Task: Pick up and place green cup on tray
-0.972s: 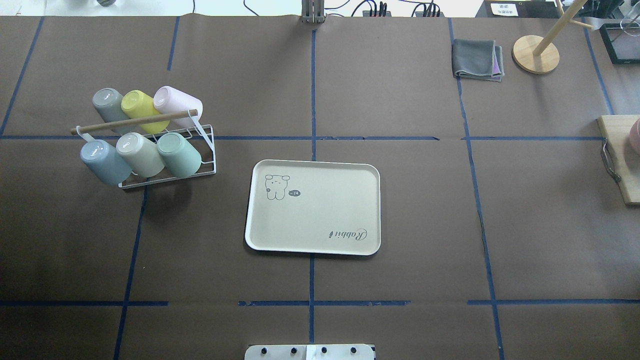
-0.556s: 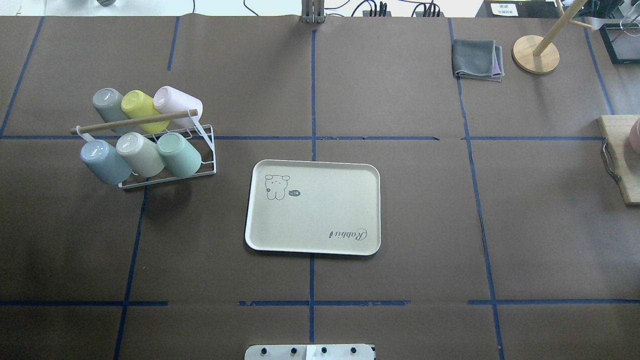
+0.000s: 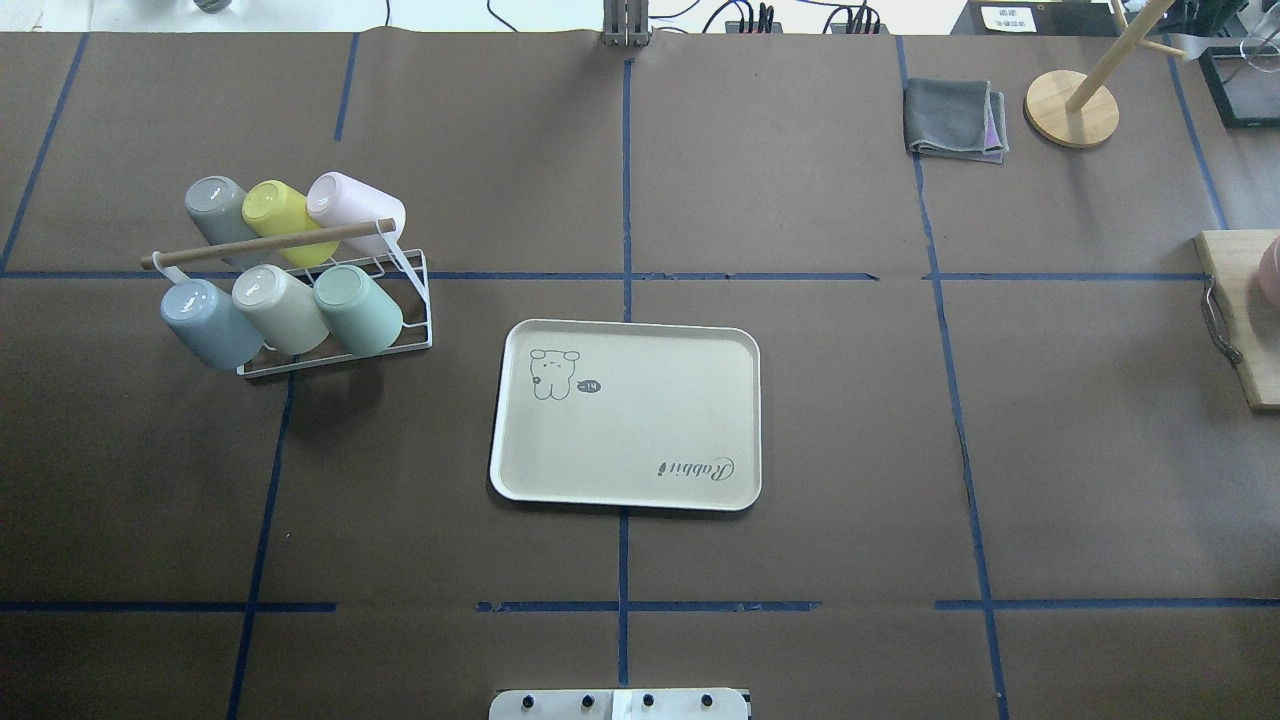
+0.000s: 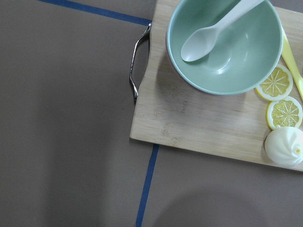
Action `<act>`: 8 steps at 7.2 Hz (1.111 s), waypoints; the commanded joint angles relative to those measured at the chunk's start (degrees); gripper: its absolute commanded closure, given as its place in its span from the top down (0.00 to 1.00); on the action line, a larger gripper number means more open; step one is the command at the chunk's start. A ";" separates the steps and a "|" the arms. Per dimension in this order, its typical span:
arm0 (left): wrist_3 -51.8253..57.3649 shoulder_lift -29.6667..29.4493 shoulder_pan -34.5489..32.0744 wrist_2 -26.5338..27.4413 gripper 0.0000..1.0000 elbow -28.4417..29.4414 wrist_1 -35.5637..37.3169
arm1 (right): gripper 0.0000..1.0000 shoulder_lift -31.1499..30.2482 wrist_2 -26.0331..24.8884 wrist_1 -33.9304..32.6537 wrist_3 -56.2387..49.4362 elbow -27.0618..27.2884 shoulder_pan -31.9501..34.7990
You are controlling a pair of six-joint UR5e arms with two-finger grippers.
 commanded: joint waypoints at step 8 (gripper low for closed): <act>23.41 -17.01 17.80 22.05 1.00 -9.89 3.56 | 1.00 -0.14 0.06 -0.08 0.53 -0.24 0.00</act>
